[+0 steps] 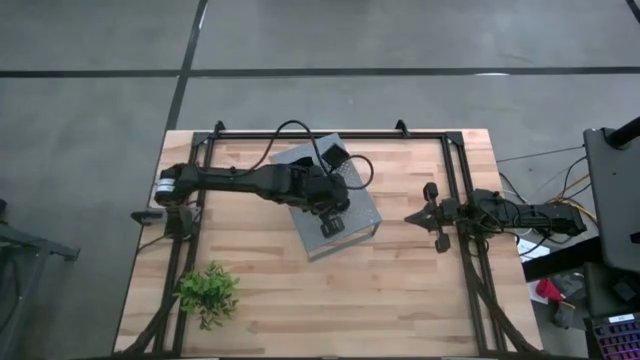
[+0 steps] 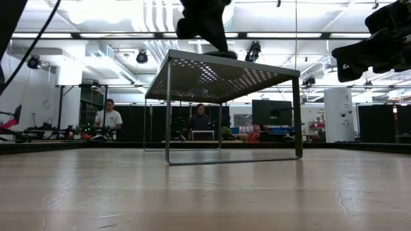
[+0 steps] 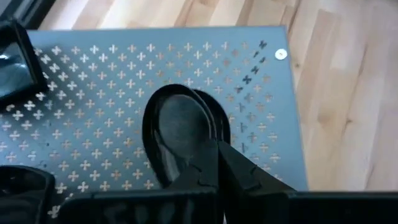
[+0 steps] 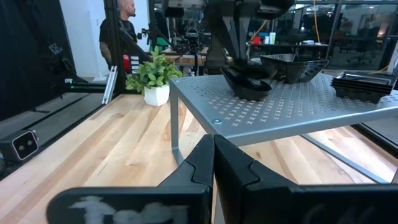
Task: Pick & Place Mini shaped plates
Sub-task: Stack the distorted square plate on top of the distorted square plate on the shelf, then return to Home Position
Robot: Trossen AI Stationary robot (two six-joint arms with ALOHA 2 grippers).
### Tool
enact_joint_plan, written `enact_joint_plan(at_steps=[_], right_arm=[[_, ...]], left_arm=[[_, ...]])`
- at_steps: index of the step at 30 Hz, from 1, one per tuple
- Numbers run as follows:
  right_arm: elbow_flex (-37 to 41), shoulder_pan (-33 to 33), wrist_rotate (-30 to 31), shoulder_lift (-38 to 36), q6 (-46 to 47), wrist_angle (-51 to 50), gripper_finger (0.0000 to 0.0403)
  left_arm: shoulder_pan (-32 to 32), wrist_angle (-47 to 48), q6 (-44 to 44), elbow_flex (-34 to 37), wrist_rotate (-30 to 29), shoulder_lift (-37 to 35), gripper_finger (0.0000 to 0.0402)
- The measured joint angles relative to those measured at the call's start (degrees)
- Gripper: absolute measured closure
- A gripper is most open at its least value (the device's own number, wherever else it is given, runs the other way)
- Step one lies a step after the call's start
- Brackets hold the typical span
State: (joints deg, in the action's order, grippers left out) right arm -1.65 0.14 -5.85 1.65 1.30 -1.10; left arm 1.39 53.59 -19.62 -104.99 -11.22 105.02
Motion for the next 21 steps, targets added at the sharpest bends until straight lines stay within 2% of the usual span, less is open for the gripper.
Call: enact_joint_plan(at_steps=[16,21], right_arm=[[0.00,0.00,0.00,0.00,0.00,0.00,0.0394],[0.00,0.00,0.00,0.00,0.00,0.00,0.0394]], left_arm=[[0.02,-2.34,1.89,0.04,0.10,-0.14,0.0401],[0.73,-1.78,5.07,0.11,4.28,-1.37,0.0401]])
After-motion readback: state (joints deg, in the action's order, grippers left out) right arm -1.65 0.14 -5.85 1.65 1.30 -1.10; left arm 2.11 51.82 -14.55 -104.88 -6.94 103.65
